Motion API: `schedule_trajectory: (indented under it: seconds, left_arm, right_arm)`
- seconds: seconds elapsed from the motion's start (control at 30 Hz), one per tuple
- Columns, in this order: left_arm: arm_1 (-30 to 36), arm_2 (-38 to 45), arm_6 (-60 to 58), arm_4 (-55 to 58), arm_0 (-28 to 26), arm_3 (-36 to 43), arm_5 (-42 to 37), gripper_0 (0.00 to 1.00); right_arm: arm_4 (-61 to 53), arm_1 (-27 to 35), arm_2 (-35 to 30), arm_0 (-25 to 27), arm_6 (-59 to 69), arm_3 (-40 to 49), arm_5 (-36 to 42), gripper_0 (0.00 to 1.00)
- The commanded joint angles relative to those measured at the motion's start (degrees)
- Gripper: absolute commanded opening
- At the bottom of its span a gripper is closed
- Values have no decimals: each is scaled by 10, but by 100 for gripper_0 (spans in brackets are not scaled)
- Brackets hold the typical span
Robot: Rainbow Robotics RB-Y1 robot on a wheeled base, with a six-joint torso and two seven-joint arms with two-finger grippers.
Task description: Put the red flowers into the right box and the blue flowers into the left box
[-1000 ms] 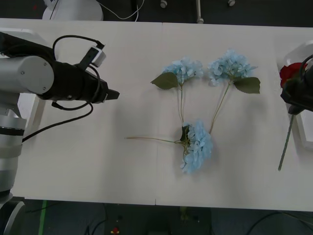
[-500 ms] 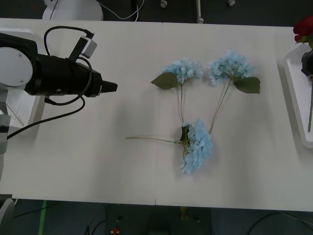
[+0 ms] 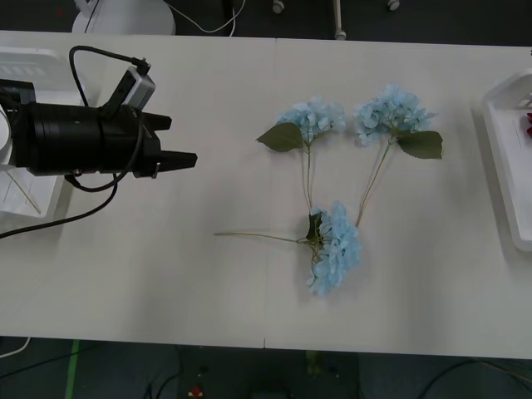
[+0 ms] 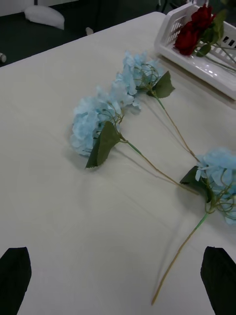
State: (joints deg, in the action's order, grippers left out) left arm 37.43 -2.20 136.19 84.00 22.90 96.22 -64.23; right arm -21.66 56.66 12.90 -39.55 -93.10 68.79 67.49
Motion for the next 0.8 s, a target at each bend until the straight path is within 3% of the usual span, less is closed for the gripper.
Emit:
schedule_trajectory:
  seconds: [0.03, 0.3, 0.7, 0.77, 0.8]
  left_arm:
    - [42, -18, 41, 55, -10, 10, 20, 100]
    - [67, -101, 86, 111, -30, 41, 161, 100]
    - [58, -98, 77, 114, -30, 41, 161, 100]
    - [55, -87, 76, 110, -29, 38, 147, 100]
    - [49, -69, 74, 103, -29, 36, 126, 100]
  right_arm:
    - [35, 19, 21, -6, -5, -48, -46, 0]
    - [-6, 13, 25, -4, -3, -138, -116, 0]
    - [-15, 3, 26, -2, 2, -192, -149, 0]
    - [-15, 3, 25, -2, 5, -192, -150, 18]
    - [-15, 3, 24, -3, 7, -192, -150, 42]
